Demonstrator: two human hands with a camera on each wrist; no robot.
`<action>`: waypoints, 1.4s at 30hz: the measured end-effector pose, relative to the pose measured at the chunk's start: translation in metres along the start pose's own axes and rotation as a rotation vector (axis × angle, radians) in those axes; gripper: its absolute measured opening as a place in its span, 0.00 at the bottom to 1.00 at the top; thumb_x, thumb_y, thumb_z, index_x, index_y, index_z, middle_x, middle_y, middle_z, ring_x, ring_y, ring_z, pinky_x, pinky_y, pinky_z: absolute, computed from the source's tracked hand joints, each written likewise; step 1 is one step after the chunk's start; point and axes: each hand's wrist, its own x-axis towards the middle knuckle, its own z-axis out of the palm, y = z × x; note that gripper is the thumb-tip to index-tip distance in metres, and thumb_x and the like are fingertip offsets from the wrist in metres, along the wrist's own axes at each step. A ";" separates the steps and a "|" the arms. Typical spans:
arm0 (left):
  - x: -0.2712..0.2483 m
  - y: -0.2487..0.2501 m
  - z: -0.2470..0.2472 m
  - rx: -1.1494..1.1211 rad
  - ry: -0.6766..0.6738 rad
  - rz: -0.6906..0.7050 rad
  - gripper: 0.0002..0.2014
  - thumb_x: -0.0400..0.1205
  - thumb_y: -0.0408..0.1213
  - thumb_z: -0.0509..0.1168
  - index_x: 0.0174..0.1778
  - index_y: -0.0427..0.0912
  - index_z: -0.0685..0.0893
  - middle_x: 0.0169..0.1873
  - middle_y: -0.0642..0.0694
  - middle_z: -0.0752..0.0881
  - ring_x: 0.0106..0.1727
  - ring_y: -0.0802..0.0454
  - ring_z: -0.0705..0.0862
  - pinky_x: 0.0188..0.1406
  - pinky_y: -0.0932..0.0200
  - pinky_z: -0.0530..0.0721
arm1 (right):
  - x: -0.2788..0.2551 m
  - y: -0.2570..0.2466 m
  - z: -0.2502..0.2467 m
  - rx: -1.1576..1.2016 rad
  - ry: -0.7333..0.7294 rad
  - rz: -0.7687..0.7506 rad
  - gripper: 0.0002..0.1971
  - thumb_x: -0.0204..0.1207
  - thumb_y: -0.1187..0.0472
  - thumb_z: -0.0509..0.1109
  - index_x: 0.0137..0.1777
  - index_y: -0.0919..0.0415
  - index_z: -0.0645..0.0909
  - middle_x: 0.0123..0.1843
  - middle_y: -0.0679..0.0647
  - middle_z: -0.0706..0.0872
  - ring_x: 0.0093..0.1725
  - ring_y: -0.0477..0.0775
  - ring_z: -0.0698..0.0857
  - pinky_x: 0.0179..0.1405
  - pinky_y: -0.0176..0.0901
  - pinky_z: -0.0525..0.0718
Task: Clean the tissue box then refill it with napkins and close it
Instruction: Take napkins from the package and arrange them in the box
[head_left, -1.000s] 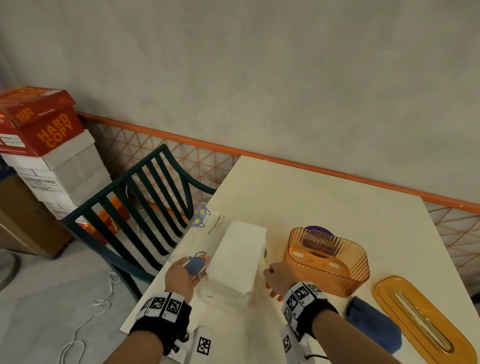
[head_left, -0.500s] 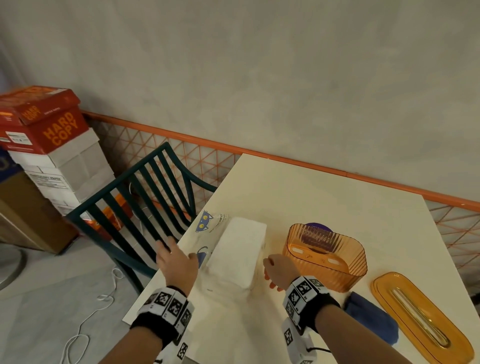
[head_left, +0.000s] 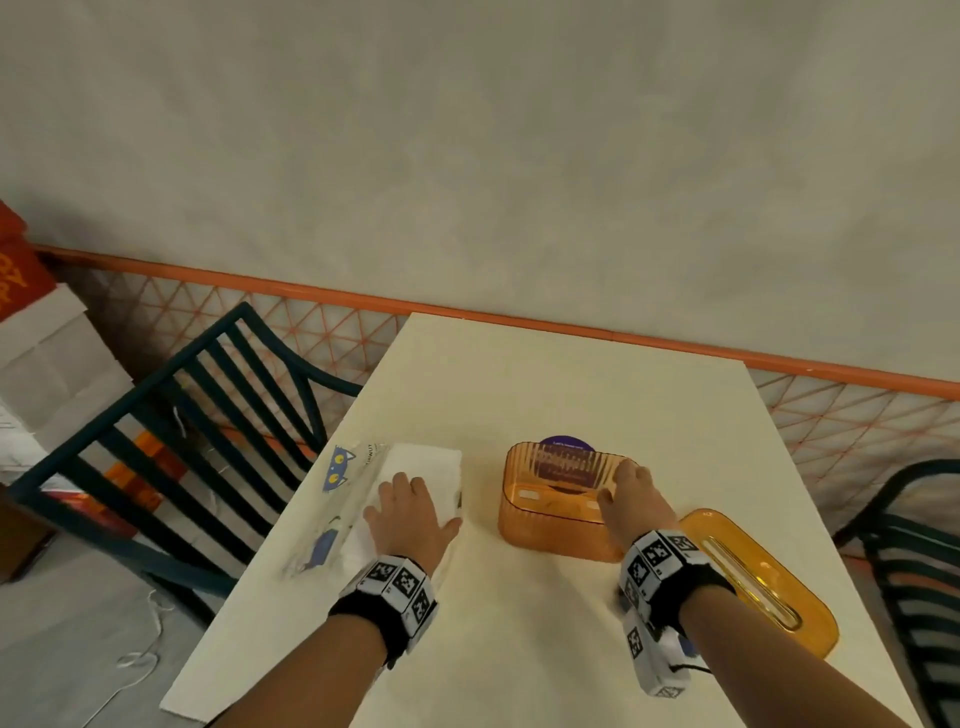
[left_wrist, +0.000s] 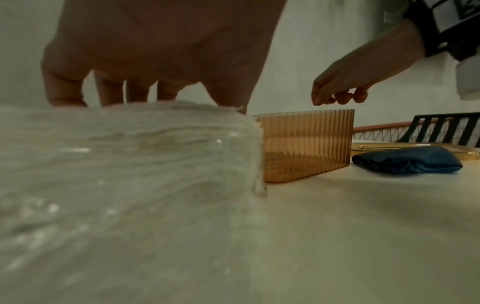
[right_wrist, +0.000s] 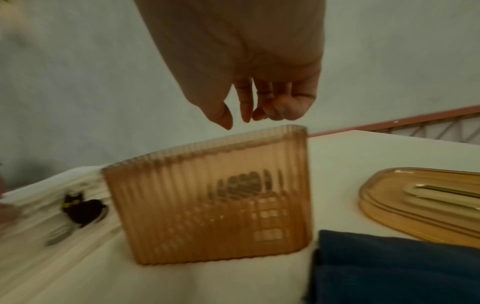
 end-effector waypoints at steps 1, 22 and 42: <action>0.002 0.002 0.001 0.015 -0.009 -0.012 0.32 0.77 0.62 0.60 0.68 0.41 0.68 0.66 0.45 0.70 0.69 0.45 0.69 0.61 0.47 0.74 | 0.002 0.006 -0.001 -0.001 0.013 0.041 0.16 0.80 0.59 0.60 0.65 0.62 0.67 0.64 0.59 0.73 0.57 0.63 0.83 0.49 0.52 0.82; 0.014 0.015 0.006 0.098 -0.132 -0.038 0.17 0.82 0.32 0.60 0.66 0.35 0.68 0.64 0.38 0.78 0.63 0.42 0.82 0.58 0.49 0.86 | 0.019 0.028 0.007 0.037 -0.174 0.247 0.17 0.81 0.72 0.54 0.69 0.69 0.63 0.61 0.67 0.82 0.57 0.63 0.84 0.42 0.42 0.76; -0.003 -0.002 -0.110 -0.231 0.162 0.218 0.12 0.86 0.36 0.51 0.62 0.36 0.72 0.46 0.38 0.86 0.45 0.39 0.86 0.39 0.50 0.81 | 0.002 -0.001 -0.048 0.435 -0.117 -0.044 0.21 0.85 0.54 0.54 0.73 0.64 0.67 0.60 0.64 0.82 0.46 0.57 0.84 0.39 0.41 0.83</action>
